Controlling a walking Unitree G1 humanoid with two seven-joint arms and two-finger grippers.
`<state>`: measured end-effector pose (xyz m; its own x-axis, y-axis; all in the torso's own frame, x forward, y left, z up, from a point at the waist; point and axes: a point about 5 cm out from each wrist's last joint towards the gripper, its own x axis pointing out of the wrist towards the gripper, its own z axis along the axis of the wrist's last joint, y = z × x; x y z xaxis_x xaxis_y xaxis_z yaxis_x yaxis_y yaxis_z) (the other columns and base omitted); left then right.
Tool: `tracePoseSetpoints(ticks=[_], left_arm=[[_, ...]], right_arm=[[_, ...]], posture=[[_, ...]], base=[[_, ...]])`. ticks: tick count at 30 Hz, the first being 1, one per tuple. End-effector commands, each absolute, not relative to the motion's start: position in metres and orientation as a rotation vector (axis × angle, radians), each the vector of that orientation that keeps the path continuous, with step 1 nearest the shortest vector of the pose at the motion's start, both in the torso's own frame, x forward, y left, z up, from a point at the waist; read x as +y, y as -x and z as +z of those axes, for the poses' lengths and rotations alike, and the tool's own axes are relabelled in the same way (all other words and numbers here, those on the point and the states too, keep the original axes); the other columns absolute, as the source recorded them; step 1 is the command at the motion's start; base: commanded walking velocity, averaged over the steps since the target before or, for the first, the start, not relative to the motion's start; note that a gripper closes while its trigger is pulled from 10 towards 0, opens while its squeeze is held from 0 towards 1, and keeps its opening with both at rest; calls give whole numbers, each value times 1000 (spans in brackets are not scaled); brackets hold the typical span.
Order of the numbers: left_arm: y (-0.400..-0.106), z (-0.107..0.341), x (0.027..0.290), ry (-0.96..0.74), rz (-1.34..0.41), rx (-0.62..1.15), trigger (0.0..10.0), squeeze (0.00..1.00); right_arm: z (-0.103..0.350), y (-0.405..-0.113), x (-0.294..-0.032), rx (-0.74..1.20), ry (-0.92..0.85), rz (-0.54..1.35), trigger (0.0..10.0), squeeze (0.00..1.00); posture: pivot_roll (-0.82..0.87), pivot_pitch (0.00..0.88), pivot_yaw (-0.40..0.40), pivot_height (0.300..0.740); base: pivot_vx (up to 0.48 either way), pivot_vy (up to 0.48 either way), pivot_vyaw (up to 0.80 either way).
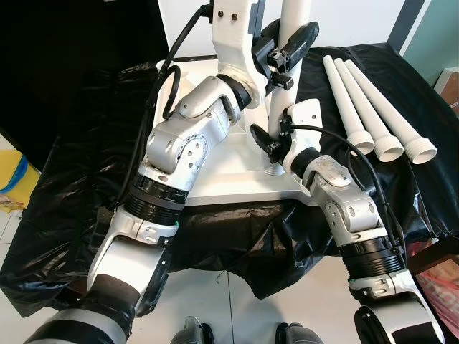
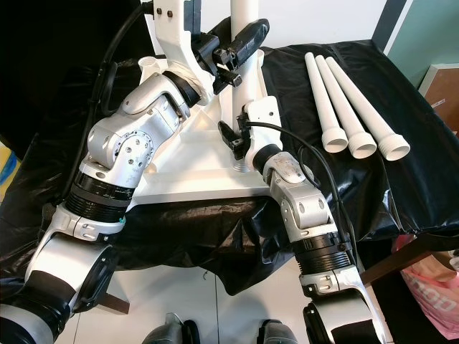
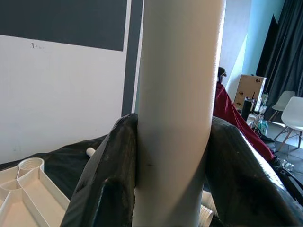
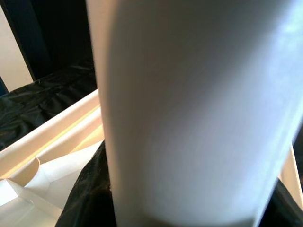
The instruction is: Building children table
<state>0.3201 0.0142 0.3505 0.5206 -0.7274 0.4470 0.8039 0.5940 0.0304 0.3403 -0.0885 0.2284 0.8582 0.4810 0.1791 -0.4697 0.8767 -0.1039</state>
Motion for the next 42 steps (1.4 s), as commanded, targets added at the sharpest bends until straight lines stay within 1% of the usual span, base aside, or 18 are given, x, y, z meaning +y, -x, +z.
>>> tracePoseSetpoints(ticks=[1, 5, 6, 11, 15, 16, 29, 32, 36, 38, 42], left_arm=[[-297, 356, -1, 144, -1183, -520, 10000, 0], [-298, 355, -1, 141, -1180, -521, 10000, 0], [-298, 355, 0, 158, -1179, -515, 10000, 1000], [-297, 355, 1, 185, -1193, -509, 10000, 1000], [-297, 353, 1, 149, -1176, -515, 10000, 1000], [-298, 353, 1, 133, -1167, -519, 10000, 0], [-304, 343, 8, 98, -1079, -514, 10000, 0], [-308, 332, 14, 107, -1015, -498, 10000, 0], [-312, 323, 18, 107, -963, -477, 10000, 0], [-317, 311, 23, 104, -904, -453, 10000, 0], [-320, 300, 28, 109, -860, -419, 10000, 0]], right_arm=[[227, -342, -81, -183, 54, 513, 0, 0], [227, -342, -83, -180, 32, 480, 0, 0], [227, -343, -84, -179, 31, 465, 10000, 0], [228, -346, -88, -175, 24, 419, 10000, 0], [228, -349, -91, -168, 8, 382, 10000, 0], [228, -349, -93, -168, 3, 370, 10000, 0], [227, -350, -110, -180, -66, 250, 10000, 0], [224, -347, -121, -199, -91, 184, 10000, 0], [220, -345, -128, -201, -102, 147, 10000, 0], [215, -341, -134, -204, -113, 118, 10000, 0], [210, -337, -139, -206, -119, 97, 10000, 0]], posture=[[-113, 85, 36, 740], [-111, 85, 33, 740], [-111, 85, 33, 740], [-111, 85, 30, 740], [-112, 84, 30, 740], [-112, 84, 30, 740], [-117, 86, 30, 740], [-117, 85, 29, 740], [-118, 84, 29, 740], [-121, 83, 32, 740], [-121, 83, 32, 740]], base=[[0, 0, 0], [0, 0, 0], [0, 0, 0], [0, 0, 0], [0, 0, 0], [0, 0, 0], [0, 0, 0], [0, 0, 0], [0, 0, 0], [0, 0, 0], [0, 0, 0]])
